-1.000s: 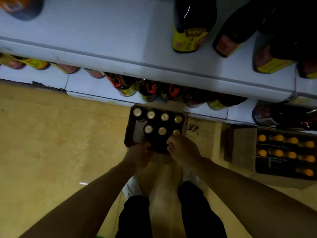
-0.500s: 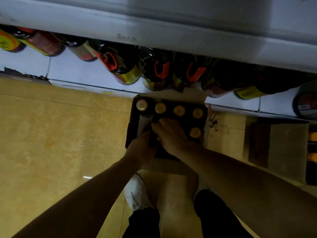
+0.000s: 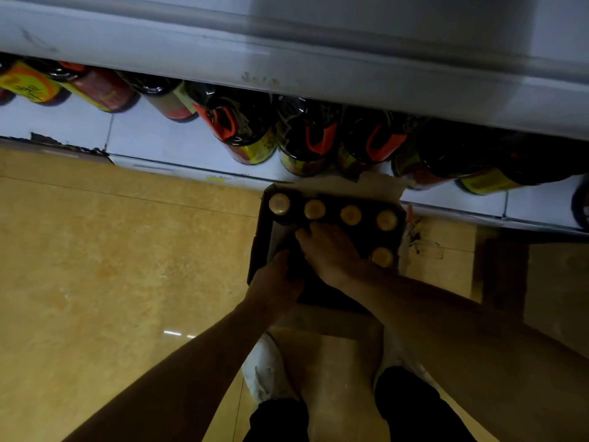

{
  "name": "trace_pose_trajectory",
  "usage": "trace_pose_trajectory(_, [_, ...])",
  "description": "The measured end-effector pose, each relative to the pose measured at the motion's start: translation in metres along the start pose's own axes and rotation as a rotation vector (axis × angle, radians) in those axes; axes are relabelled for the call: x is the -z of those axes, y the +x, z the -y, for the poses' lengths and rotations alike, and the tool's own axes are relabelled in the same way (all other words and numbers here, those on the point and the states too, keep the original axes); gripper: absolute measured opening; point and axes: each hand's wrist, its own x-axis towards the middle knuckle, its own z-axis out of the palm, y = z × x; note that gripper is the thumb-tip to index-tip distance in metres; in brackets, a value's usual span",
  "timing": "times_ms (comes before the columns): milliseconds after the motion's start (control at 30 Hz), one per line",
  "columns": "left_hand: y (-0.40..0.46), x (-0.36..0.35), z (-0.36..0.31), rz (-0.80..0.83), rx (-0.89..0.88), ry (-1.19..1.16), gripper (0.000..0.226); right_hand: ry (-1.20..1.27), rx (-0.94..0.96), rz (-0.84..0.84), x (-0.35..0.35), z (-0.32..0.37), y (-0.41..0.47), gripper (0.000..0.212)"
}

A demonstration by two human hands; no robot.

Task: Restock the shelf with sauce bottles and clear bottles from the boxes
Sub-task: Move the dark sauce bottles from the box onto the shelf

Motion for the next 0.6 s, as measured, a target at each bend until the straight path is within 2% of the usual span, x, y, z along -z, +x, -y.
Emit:
trace_pose_trajectory(333, [-0.009, 0.009, -0.019, -0.043, -0.049, 0.012, 0.056, 0.148, 0.044, -0.100, 0.043, 0.009, -0.031, 0.019])
trace_pose_trajectory(500, [-0.016, 0.013, -0.024, -0.047, -0.089, 0.008, 0.057, 0.246, 0.080, -0.101, 0.068, 0.014, -0.052, 0.036])
trace_pose_trajectory(600, [-0.023, 0.018, -0.029, -0.069, -0.118, -0.005, 0.063, 0.301, 0.100, -0.150, 0.079, 0.019, -0.065, 0.034])
